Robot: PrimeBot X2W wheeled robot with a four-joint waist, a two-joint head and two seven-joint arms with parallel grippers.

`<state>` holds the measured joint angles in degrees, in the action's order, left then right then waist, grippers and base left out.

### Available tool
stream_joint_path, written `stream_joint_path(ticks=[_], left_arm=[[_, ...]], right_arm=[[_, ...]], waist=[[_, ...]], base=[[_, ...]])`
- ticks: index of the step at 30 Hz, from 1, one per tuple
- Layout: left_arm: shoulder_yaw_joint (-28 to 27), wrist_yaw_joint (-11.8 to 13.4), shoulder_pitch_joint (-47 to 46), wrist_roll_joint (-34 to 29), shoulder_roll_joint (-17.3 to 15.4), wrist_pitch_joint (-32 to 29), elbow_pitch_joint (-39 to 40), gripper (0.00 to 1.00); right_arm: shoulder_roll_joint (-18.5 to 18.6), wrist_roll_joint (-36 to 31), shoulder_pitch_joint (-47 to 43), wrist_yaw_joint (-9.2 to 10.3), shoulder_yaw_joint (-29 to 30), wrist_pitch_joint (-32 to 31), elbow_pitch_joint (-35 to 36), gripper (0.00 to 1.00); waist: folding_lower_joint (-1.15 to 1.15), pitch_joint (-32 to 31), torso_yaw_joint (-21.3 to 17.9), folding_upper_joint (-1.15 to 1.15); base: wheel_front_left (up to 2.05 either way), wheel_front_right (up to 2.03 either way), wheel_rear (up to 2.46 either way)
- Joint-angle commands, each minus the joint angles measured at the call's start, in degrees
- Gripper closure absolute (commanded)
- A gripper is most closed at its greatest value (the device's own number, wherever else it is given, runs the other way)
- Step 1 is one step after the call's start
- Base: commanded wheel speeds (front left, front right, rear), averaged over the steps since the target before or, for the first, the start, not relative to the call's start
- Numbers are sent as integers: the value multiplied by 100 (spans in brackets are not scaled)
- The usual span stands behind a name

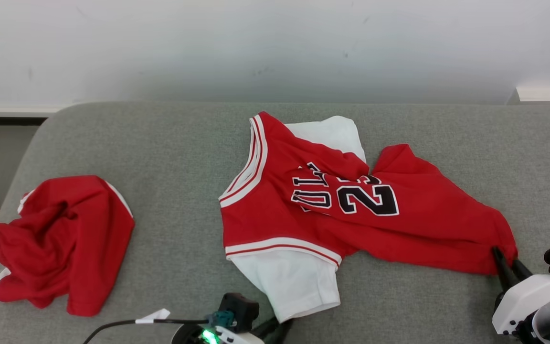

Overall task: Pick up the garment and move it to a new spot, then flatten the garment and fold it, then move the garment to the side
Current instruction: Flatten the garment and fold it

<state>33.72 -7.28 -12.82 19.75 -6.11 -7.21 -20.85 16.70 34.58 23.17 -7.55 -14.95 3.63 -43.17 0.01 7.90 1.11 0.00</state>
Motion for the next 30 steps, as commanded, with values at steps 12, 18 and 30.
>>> stream_joint_path(ticks=[12, 18, 30], left_arm=[[-205, 109, 44, 188, -139, 488, 41, 100], [-342, 182, -4, 156, -350, 601, 361, 100], [-753, 52, -1529, 238, -1172, 90, 757, 100]], right_arm=[[201, 715, -117, 13, -257, 509, 61, 100], [240, 1506, -242, 12, -243, 476, 747, 100], [208, 3106, 452, 12, 70, 78, 1988, 100]], waist=[[-1, -395, 74, 0], [-1, -519, 120, 0], [-1, -193, 89, 0]], base=[[0, 0, 0], [0, 0, 0], [0, 0, 0]])
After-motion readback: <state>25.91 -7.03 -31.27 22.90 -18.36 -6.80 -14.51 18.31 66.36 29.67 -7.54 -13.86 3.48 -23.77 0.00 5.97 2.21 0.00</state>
